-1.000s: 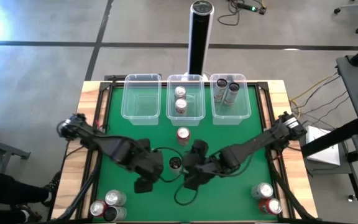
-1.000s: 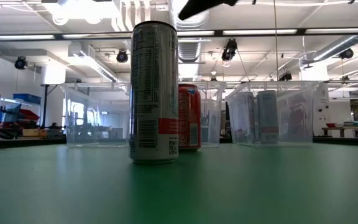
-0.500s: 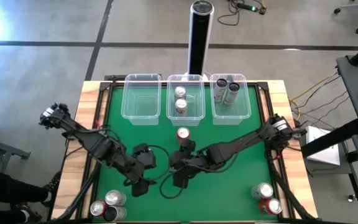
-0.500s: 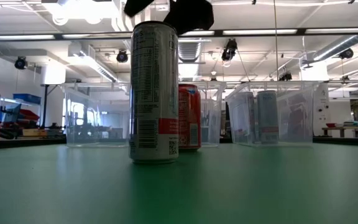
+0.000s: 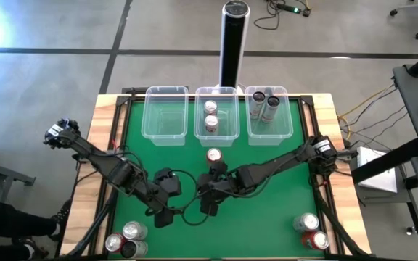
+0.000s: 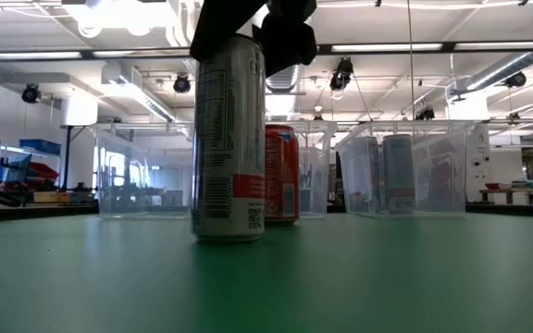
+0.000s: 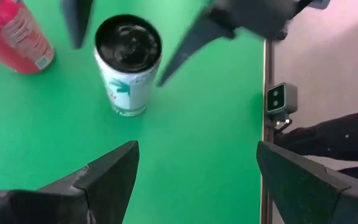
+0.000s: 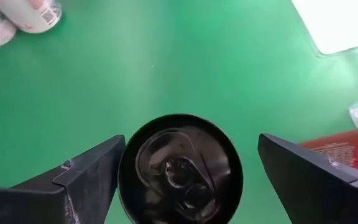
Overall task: Sort soda cans
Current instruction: Put the top white soda can into the top right transparent bin
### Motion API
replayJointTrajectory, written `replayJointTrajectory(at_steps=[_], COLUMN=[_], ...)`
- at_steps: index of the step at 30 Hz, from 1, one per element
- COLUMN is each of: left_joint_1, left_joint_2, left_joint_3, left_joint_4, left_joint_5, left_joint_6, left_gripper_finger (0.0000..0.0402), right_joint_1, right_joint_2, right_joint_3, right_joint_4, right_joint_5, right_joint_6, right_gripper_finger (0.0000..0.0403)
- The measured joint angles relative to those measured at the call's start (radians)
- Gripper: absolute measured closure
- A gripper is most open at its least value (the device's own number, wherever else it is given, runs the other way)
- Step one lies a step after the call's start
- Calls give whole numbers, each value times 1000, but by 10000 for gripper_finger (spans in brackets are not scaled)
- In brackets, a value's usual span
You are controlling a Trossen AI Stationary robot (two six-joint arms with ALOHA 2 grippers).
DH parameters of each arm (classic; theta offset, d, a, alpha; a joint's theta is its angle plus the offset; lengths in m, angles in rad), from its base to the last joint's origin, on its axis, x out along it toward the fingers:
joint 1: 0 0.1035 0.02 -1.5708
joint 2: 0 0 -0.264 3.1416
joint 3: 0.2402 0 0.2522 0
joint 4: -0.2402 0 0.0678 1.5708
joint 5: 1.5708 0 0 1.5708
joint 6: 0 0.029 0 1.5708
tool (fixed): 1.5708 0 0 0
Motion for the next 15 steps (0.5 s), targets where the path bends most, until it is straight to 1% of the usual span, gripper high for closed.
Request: replayJointTrajectory(at_steps=[3,6,9,12,15], left_joint_1=[7,10,12,13,17], left_joint_2=[1,-2,-7,-7,-7], left_joint_3=[20,57,108,150,178], left_joint_4=[5,-22,-108,-199,-259], left_joint_5=[0,18,16,-26,-43], left_joint_6=[31,82,108,112,92], left_gripper_finger=[91,91,91,91,91], right_joint_1=[-13,-28,-38,-39,-39], right_joint_2=[0,0,0,0,0], right_joint_3=[0,0,0,0,0], right_joint_4=[-2,-3,-3,-4,-4], right_joint_5=[-11,-62,-106,-112,-111], right_joint_6=[0,-5,-18,-28,-35], right_gripper_finger=[57,82,108,128,138])
